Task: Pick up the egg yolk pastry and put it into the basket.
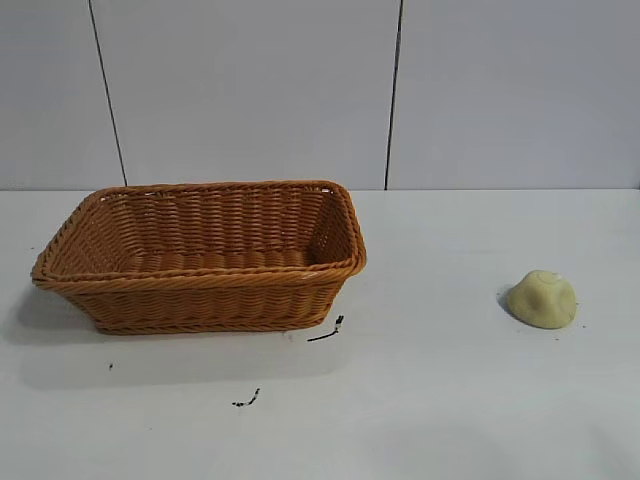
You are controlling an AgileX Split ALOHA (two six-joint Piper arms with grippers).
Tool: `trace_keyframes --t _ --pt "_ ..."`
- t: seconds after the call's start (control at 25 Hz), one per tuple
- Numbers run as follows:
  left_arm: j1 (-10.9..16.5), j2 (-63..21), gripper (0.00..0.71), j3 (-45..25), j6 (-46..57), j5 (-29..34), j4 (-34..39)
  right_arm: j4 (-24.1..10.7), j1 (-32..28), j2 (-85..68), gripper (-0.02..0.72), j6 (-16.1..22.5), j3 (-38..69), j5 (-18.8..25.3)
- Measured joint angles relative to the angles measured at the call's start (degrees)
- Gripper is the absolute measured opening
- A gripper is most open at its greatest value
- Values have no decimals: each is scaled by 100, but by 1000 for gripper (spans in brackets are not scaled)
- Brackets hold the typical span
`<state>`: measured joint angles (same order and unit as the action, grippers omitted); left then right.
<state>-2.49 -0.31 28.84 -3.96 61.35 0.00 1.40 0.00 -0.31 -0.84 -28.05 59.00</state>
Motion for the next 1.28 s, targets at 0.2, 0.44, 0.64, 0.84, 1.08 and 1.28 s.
trace_keyframes --t 0.2,0.44,0.64,0.84,1.08,1.28 --pt "0 0 696 0 0 0 0 0 0 0 691 0 0 0" --pt "0 0 696 0 0 0 0 -4 0 7 691 5 0 -5" --pt "0 0 696 0 0 0 0 -17 0 991 691 5 -390 -26" --pt "0 0 696 0 0 0 0 36 0 2749 691 10 -1058 -46" --pt "0 0 696 0 0 0 0 244 0 5057 691 114 -2021 -41" --pt "0 0 696 0 0 0 0 263 0 6921 691 130 -2889 -65"
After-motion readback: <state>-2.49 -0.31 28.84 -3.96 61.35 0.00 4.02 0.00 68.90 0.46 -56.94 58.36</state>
